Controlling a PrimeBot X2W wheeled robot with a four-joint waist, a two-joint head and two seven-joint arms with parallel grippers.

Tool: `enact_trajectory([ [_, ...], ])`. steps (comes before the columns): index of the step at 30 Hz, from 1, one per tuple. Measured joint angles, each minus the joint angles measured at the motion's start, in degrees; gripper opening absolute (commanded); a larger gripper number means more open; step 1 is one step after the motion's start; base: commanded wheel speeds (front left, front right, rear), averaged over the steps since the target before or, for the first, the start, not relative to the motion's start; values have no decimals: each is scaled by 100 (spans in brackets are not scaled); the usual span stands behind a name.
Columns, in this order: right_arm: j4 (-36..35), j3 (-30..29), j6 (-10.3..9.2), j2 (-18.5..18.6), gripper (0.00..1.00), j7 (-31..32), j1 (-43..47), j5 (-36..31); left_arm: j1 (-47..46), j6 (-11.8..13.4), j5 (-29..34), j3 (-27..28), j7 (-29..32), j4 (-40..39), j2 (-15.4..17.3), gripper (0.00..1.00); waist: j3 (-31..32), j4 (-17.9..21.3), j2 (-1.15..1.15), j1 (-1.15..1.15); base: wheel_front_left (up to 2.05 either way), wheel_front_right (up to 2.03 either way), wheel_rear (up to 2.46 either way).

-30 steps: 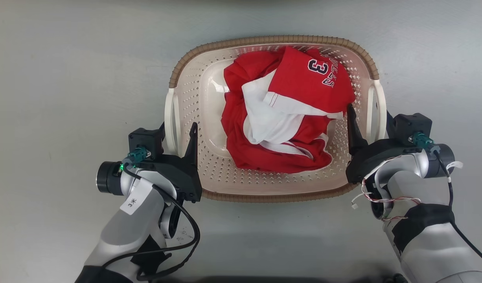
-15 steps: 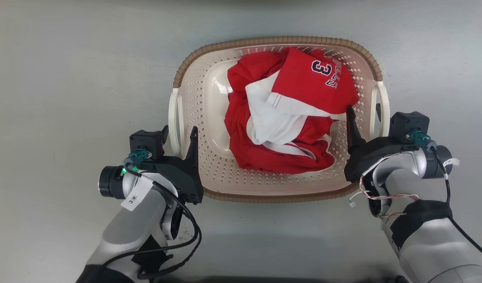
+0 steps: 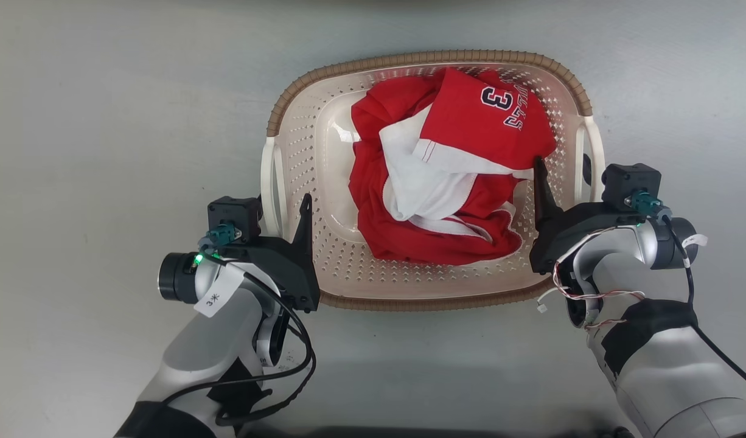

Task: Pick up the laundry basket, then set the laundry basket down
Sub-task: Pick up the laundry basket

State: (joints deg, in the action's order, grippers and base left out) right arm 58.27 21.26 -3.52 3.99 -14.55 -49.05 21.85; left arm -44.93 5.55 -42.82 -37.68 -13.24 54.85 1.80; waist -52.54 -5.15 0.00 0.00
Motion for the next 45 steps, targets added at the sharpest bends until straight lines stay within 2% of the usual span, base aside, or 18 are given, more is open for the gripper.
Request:
enact_trajectory([
  [1, 10, 20, -1, 0, 97, 0, -2, 2, -25, 1, -7, -18, 1, 10, 1, 100, -1, 0, 0, 0, 0, 0, 0],
  [3, 37, 60, -4, 0, 87, 0, -9, 45, -71, 8, -51, -54, 1, 13, 2, 100, -3, 1, 0, 0, 0, 0, 0],
  [6, 101, 122, -9, 0, 53, 0, -71, 76, -75, 24, -77, -163, 1, 24, 1, 100, -5, 4, 0, 0, 0, 0, 0],
  [7, 109, 133, -11, 0, 46, 0, -86, 94, -77, 24, -98, -180, 1, 30, 1, 93, -5, 5, 0, 0, 0, 0, 0],
  [8, 114, 144, -26, 7, 42, 0, -90, 98, -82, 32, -101, -197, 1, 36, 2, 73, -4, 8, 0, 0, 0, 0, 0],
  [9, 122, 162, -27, 10, 38, 0, -90, 114, -92, 48, -105, -215, 1, 41, 2, 44, -3, 10, 0, 0, 0, 0, 0],
  [10, 127, 180, -34, 9, 38, 0, -90, 126, -110, 48, -109, -241, 1, 47, 2, 44, -2, 12, 0, 0, 0, 0, 0],
  [11, 134, 200, -54, 9, 31, 0, -90, 138, -141, 57, -110, -275, 2, 65, 2, 22, 0, 14, 0, 0, 0, 0, 0],
  [12, 145, 207, -62, 14, 16, 0, -90, 144, -171, 78, -129, -297, 2, 83, 19, 0, 2, 16, 0, 0, 0, 0, 0],
  [13, 157, 212, -76, 31, 0, -1, -90, 158, -192, 101, -183, -310, 2, 108, 55, 0, 5, 18, 0, 0, 0, 0, 0],
  [29, 288, 487, -157, 30, 0, -13, -58, 514, -258, 99, -403, -532, -4, 353, 44, 0, 250, 45, 0, 0, 0, 0, 0],
  [45, 318, 881, -212, 16, 0, -14, 158, 1002, -226, 99, -648, -711, -5, 649, 16, 0, 773, 80, 0, 0, 0, 0, 0],
])
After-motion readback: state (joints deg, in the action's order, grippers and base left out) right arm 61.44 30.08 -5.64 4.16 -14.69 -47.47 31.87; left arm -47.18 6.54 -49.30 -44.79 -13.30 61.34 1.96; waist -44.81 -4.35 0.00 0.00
